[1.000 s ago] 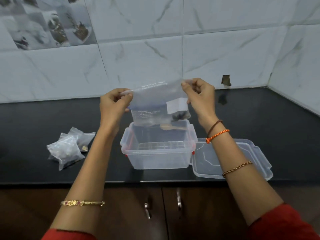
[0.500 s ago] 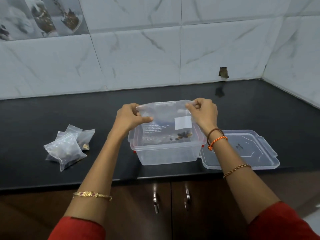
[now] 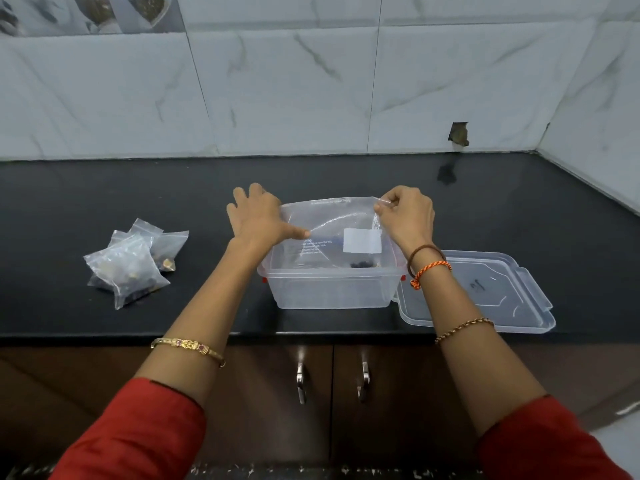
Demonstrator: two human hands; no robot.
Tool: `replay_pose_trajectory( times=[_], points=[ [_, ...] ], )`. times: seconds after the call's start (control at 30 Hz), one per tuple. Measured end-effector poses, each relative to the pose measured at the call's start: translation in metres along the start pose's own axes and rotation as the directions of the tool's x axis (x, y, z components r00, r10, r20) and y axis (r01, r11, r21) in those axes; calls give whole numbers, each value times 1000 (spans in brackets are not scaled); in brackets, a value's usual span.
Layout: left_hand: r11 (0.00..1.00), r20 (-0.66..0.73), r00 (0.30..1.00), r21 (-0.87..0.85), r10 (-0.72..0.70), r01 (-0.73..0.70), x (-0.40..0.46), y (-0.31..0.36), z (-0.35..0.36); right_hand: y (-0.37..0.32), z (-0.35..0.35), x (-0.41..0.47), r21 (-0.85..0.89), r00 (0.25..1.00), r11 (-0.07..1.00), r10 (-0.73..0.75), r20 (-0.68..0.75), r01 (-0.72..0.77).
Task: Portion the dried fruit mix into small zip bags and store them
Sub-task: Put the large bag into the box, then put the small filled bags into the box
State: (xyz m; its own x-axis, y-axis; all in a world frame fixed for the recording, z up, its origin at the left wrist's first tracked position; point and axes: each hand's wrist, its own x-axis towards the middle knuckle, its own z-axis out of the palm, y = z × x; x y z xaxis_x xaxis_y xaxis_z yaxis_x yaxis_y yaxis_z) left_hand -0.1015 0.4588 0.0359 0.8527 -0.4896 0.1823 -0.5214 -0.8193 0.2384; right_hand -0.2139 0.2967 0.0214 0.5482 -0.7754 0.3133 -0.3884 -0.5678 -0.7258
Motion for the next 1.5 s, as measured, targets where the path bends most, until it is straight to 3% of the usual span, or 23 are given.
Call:
replay_pose_trajectory(
  times=[0.1, 0.23, 0.3, 0.37, 0.47, 0.6, 0.77, 0.97, 1.17, 1.37, 1.5],
  points=[
    [1000, -31, 999, 0, 13, -13, 1, 1, 7, 0, -1, -2, -25, 999, 999, -36, 36, 37],
    [996, -66, 994, -32, 87, -89, -4, -1, 10, 2, -3, -8, -42, 971, 971, -233, 52, 235],
    [994, -37, 996, -63, 85, -87, -6, -4, 8, -1, -7, -11, -67, 916, 914, -398, 59, 401],
    [995, -8, 997, -60, 80, -80, -9, -5, 8, -6, -10, -17, -161, 839, 828, -505, 203, 538],
    [996, -22, 995, -5, 92, -92, -11, -4, 7, -12, -9, -20, -312, 777, 741, -432, 457, 595],
    [996, -27, 996, 28, 86, -85, -12, 0, 8, -15, -4, -19, -397, 783, 704, -374, 497, 588],
    [922, -107, 994, -388, -37, -7, -19, -20, 2, -14, -9, -20, -198, 831, 851, -380, 406, 486],
    [743, -204, 952, -669, -229, 35, -39, -74, -24, -75, 24, -51, 251, 857, 867, -480, 188, 430],
    [673, -230, 862, -722, -452, 160, -55, -150, -31, -141, 94, -95, 525, 882, 835, -365, 300, 167],
    [530, -121, 722, -762, -681, 372, -44, -217, -22, -162, 151, -114, 492, 823, 865, -210, 528, -95],
    [443, -29, 694, -788, -720, 427, -29, -238, -15, -171, 185, -112, 427, 786, 895, -172, 594, -127]
  ],
)
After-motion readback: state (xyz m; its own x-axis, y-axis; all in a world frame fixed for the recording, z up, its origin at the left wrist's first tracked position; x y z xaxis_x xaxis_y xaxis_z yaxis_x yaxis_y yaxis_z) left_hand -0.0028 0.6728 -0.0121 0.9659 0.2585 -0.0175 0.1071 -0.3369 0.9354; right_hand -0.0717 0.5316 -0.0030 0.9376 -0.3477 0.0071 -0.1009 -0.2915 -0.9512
